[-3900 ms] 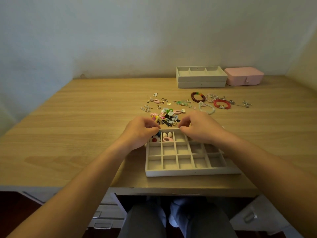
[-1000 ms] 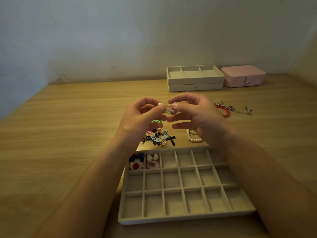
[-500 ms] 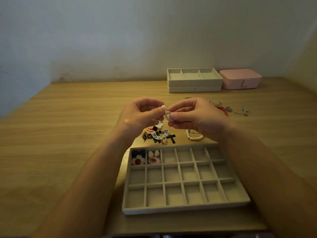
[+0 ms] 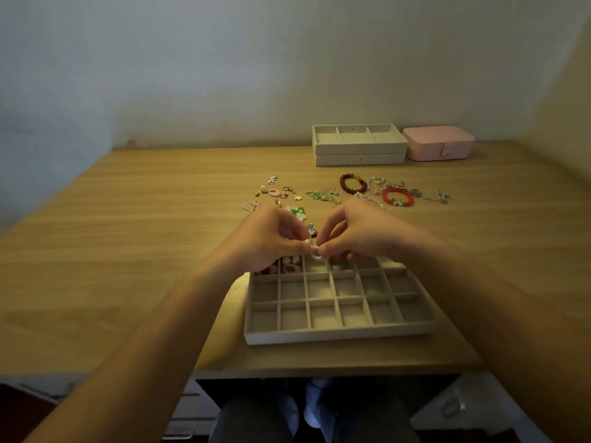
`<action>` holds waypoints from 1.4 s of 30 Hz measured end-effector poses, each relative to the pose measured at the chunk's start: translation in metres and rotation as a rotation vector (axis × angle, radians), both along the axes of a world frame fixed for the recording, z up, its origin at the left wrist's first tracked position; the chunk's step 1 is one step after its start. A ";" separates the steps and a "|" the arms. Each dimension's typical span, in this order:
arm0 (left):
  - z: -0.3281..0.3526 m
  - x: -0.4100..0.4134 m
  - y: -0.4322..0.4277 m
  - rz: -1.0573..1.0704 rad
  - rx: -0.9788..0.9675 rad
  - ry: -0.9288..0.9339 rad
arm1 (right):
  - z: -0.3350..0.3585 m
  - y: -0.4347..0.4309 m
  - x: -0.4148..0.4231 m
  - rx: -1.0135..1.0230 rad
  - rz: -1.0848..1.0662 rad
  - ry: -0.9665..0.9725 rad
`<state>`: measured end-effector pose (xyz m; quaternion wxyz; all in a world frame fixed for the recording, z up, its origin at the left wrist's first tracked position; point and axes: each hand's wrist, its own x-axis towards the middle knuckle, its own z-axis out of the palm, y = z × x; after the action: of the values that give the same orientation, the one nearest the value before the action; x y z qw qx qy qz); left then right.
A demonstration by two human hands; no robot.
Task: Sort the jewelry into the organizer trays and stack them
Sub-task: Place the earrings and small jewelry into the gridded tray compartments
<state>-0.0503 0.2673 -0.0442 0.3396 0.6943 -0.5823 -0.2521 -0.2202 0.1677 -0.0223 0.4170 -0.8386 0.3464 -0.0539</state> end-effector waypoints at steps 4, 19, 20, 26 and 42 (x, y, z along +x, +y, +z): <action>-0.002 -0.008 0.001 0.014 -0.018 -0.173 | -0.004 0.007 0.003 -0.162 -0.014 0.080; -0.003 -0.024 0.003 0.029 0.003 -0.486 | -0.021 0.021 0.010 -0.409 -0.018 0.134; -0.003 -0.025 0.003 0.040 0.001 -0.492 | -0.022 0.021 0.010 -0.413 -0.021 0.135; -0.008 -0.031 0.004 0.097 -0.022 -0.476 | -0.020 0.016 0.006 -0.357 -0.019 0.103; -0.011 -0.034 -0.002 0.189 -0.013 -0.467 | -0.020 0.015 -0.002 -0.286 0.087 0.118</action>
<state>-0.0846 0.2650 -0.0556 0.2223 0.7829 -0.5790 -0.0482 -0.2222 0.1831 -0.0422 0.2744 -0.9053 0.3223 -0.0350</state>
